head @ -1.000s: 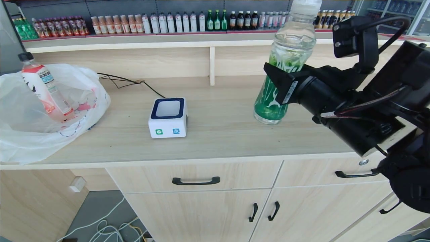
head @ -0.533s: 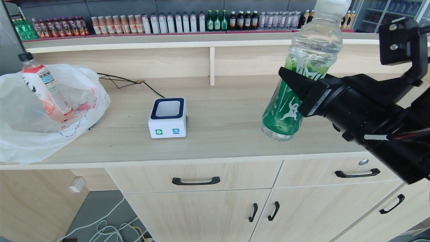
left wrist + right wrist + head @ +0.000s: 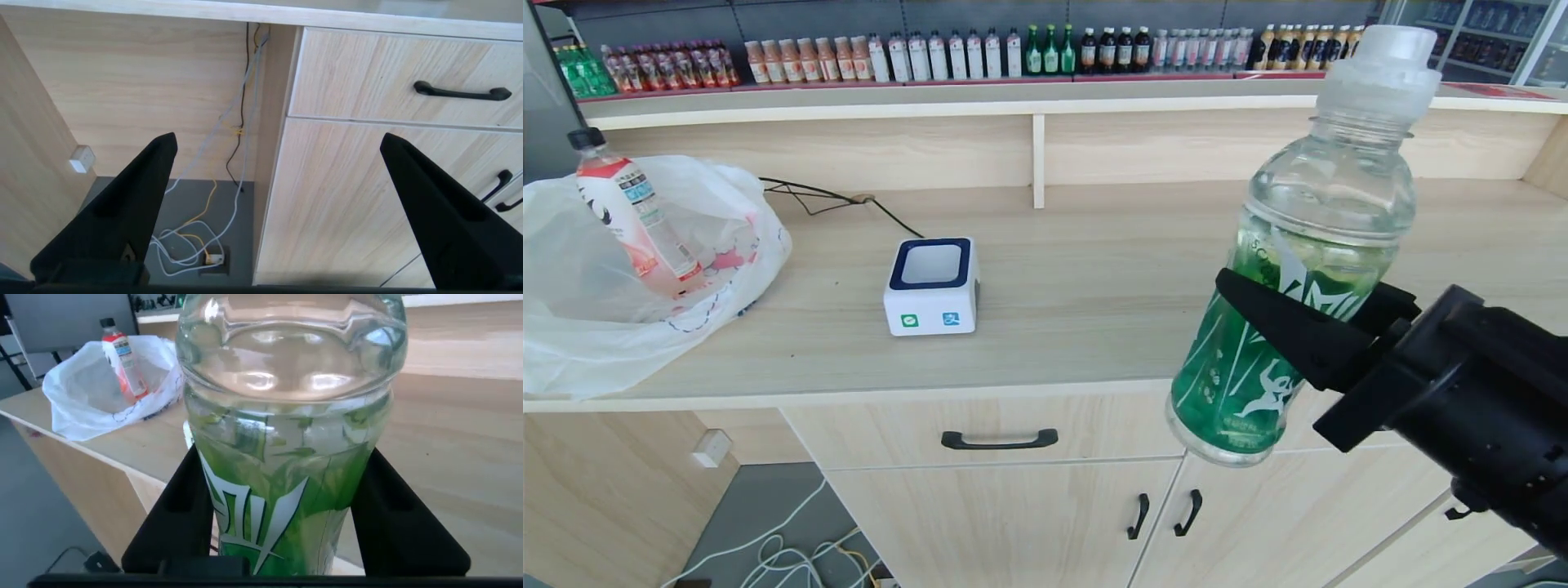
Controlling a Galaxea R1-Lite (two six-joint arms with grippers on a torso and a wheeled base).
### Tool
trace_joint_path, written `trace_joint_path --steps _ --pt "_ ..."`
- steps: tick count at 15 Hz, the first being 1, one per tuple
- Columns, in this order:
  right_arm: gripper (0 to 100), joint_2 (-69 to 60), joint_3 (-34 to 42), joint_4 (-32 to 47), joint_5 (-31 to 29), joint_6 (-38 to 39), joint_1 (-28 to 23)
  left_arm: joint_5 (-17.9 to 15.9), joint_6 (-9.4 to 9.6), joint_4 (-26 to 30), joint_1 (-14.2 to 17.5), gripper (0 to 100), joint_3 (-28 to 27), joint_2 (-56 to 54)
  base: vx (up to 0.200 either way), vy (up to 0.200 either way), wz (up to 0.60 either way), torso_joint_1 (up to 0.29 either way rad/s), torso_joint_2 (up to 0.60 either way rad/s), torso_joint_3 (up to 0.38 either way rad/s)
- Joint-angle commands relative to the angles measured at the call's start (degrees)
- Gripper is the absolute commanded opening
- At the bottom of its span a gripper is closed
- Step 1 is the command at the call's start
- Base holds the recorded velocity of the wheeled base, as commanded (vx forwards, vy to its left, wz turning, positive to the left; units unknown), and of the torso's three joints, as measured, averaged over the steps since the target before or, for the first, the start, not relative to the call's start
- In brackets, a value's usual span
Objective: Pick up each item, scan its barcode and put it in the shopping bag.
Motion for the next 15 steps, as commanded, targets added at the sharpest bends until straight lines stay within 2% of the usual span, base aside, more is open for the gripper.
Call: trace_joint_path --steps 1,3,4,8,13,15 --pt "0 -2.1 2.5 0.0 0.0 -1.2 2.9 0.0 -0.02 0.0 -0.1 100 0.0 0.0 0.000 0.000 0.00 0.000 0.00 0.000" --pt "0 -2.1 3.3 -0.2 0.1 -2.7 4.5 0.0 -0.02 0.0 0.0 100 0.0 0.0 0.000 0.000 0.00 0.000 0.00 0.000" --pt "0 -1.9 4.1 -0.2 0.1 -5.3 7.0 0.0 -0.02 0.0 0.0 100 0.0 0.0 0.000 0.000 0.00 0.000 0.00 0.000" --pt "0 1.3 4.5 -0.3 2.1 -13.3 9.8 0.0 -0.02 0.0 0.0 100 0.0 0.0 0.000 0.000 0.00 0.000 0.00 0.000" --pt "0 3.2 4.2 -2.5 2.3 -26.8 10.0 0.0 -0.02 0.0 0.0 100 0.0 0.0 0.000 0.000 0.00 0.000 0.00 0.000" --pt "0 4.8 4.1 -4.5 2.3 -29.3 10.0 0.0 -0.02 0.0 0.0 100 0.0 0.0 0.000 0.000 0.00 0.000 0.00 0.000"
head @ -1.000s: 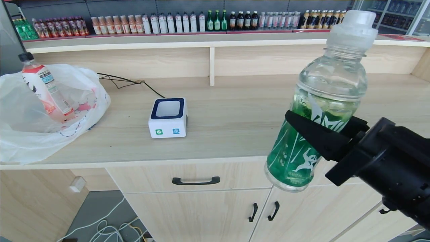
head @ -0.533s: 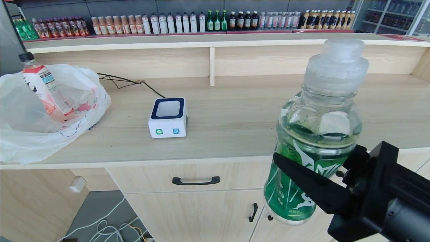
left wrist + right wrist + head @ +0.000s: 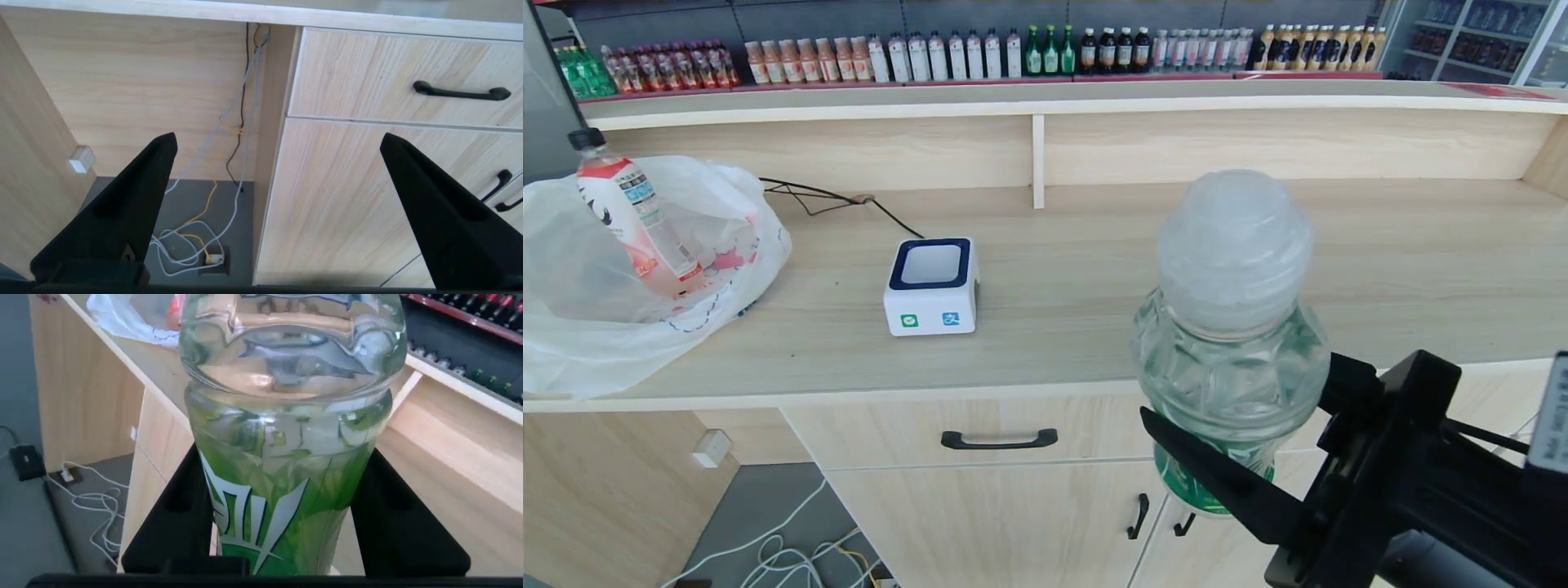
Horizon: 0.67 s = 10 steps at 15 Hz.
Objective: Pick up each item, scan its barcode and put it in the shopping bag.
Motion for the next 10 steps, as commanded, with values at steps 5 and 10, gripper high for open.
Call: trace_joint_path --steps 5,10 --pt "0 1.8 3.3 -4.8 0.6 -14.7 5.0 0.0 -0.02 0.0 0.0 100 0.0 0.0 0.000 0.000 0.00 0.000 0.00 0.000" --pt "0 2.4 6.6 -12.5 0.6 -29.1 5.9 0.0 -0.02 0.0 0.0 100 0.0 0.0 0.000 0.000 0.00 0.000 0.00 0.000"
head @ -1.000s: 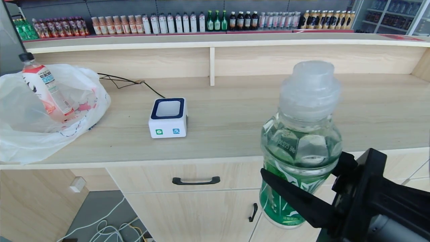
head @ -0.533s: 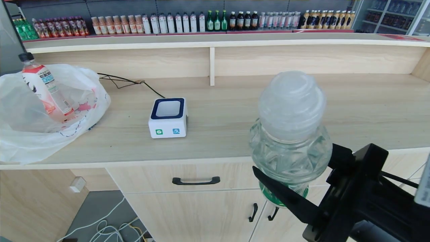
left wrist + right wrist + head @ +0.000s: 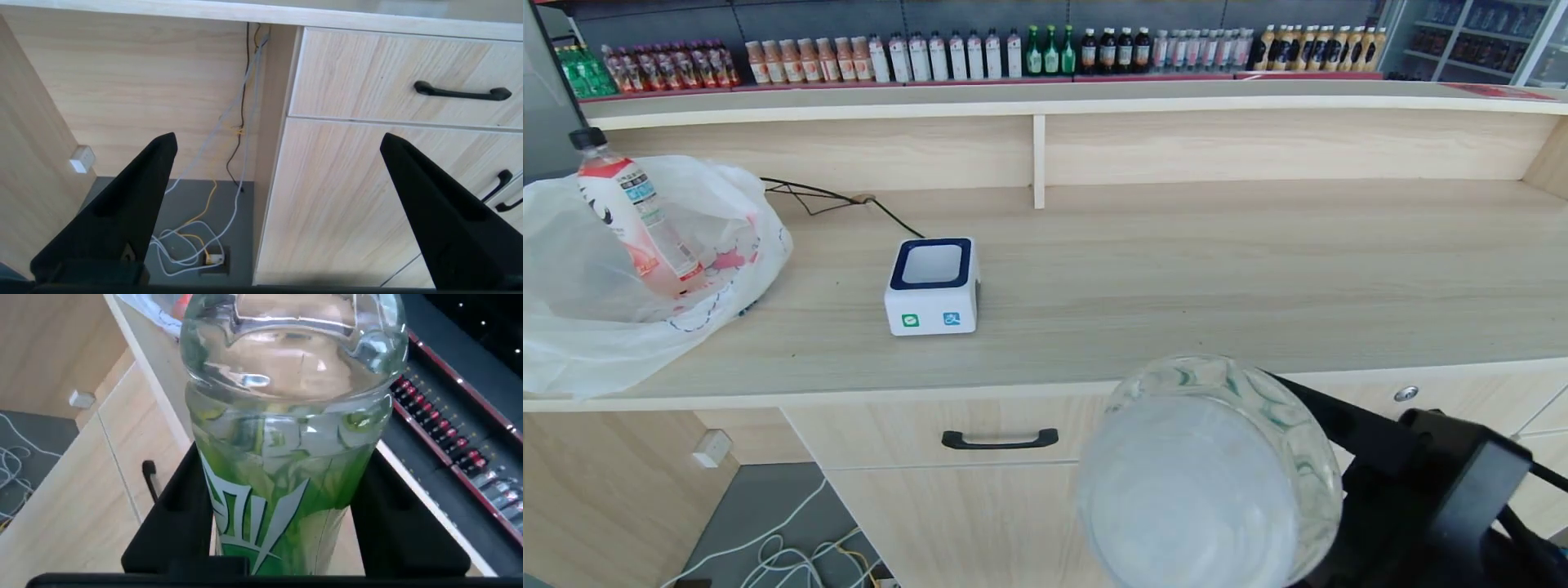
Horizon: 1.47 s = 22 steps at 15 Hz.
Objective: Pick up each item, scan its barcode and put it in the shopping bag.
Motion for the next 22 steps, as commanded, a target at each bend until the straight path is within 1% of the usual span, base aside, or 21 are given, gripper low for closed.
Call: trace_joint_path --steps 1,3,5,7,9,10,11,12,13,15,18,22 --pt "0 2.3 2.0 -4.2 0.0 -3.7 0.5 0.0 -0.04 0.0 0.0 100 0.0 0.0 0.000 0.000 0.00 0.000 0.00 0.000" --pt "0 6.1 2.6 -9.3 0.1 -8.8 1.4 0.0 -0.04 0.0 0.0 100 0.0 0.0 0.000 0.000 0.00 0.000 0.00 0.000" --pt "0 8.9 3.2 -9.3 0.2 -14.7 3.4 0.0 -0.04 0.0 0.0 100 0.0 0.0 0.000 0.000 0.00 0.000 0.00 0.000" --pt "0 11.5 0.6 -9.3 1.1 -20.2 3.6 0.0 -0.04 0.0 0.0 100 0.0 0.0 0.000 0.000 0.00 0.000 0.00 0.000" --pt "0 15.6 -4.4 -9.3 7.0 -23.1 3.4 0.0 -0.04 0.0 0.0 100 0.0 0.0 0.000 0.000 0.00 0.000 0.00 0.000" --pt "0 16.3 -5.1 -9.3 7.2 -23.8 3.4 0.0 -0.04 0.0 0.0 100 0.0 0.0 0.000 0.000 0.00 0.000 0.00 0.000" --pt "0 16.3 -5.6 -9.3 7.1 -27.8 3.3 0.0 -0.04 0.0 0.0 100 0.0 0.0 0.000 0.000 0.00 0.000 0.00 0.000" --pt "0 16.2 -6.3 -9.3 7.1 -30.0 3.3 0.0 -0.04 0.0 0.0 100 0.0 0.0 0.000 0.000 0.00 0.000 0.00 0.000" --pt "0 15.9 -7.0 -9.3 7.1 -34.4 3.3 0.0 -0.04 0.0 -0.1 100 0.0 0.0 0.000 0.000 0.00 0.000 0.00 0.000" --pt "0 14.8 -7.1 -9.3 7.2 -39.5 3.3 0.0 -0.04 0.0 0.0 100 0.0 0.0 0.000 0.000 0.00 0.000 0.00 0.000" --pt "0 14.6 -7.2 -9.3 7.2 -41.0 3.3 0.0 -0.04 0.0 0.0 100 0.0 0.0 0.000 0.000 0.00 0.000 0.00 0.000" --pt "0 14.0 -8.0 -9.3 7.3 -46.3 3.3 0.0 -0.04 0.0 0.0 100 0.0 0.0 0.000 0.000 0.00 0.000 0.00 0.000"
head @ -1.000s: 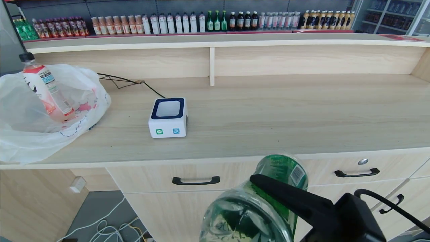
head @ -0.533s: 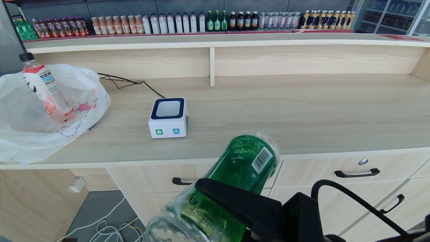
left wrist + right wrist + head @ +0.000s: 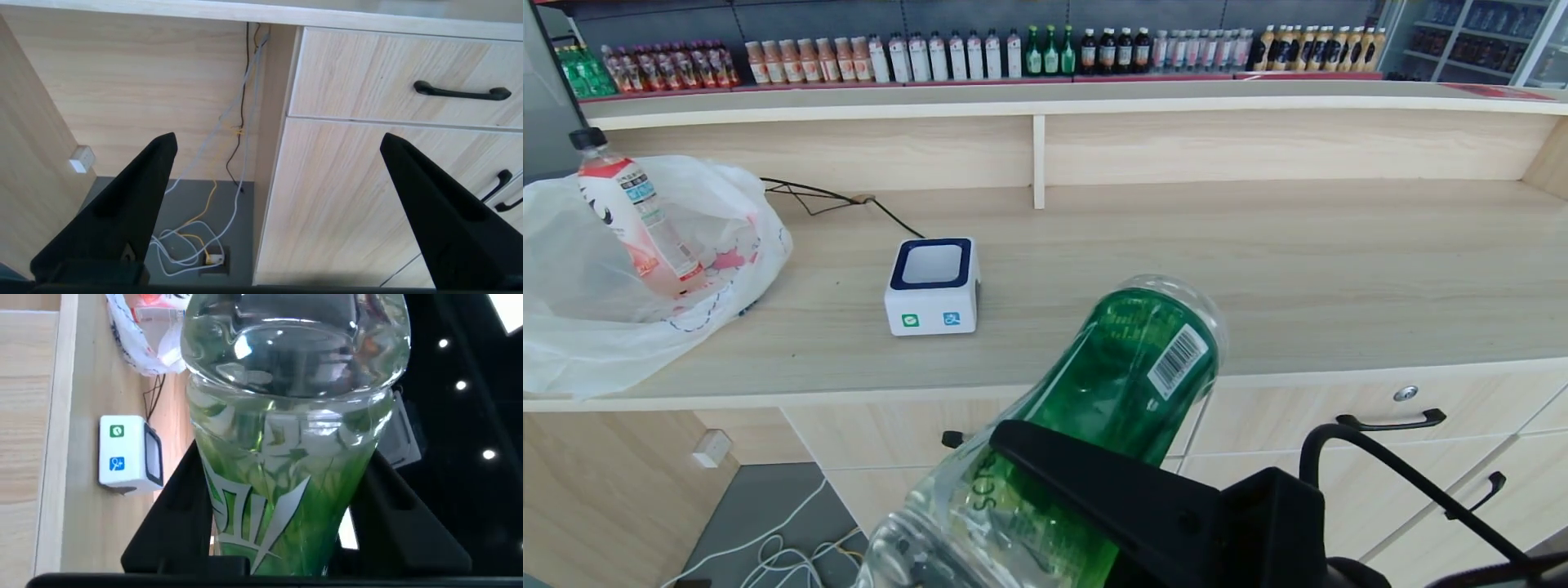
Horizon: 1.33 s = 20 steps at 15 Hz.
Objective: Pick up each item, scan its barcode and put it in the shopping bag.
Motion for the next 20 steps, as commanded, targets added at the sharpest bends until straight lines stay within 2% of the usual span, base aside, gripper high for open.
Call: trace_joint_path --steps 1,6,20 --pt "0 -0.6 -0.3 -0.1 0.1 -0.9 0.1 0.0 -0.02 0.0 0.0 100 0.0 0.0 0.000 0.000 0.00 0.000 0.00 0.000" --pt "0 -1.0 -0.6 -0.1 0.1 -4.4 0.5 0.0 -0.02 0.0 0.0 100 0.0 0.0 0.000 0.000 0.00 0.000 0.00 0.000" --pt "0 -1.5 -0.2 -0.1 0.3 -4.2 0.8 0.0 -0.02 0.0 0.0 100 0.0 0.0 0.000 0.000 0.00 0.000 0.00 0.000"
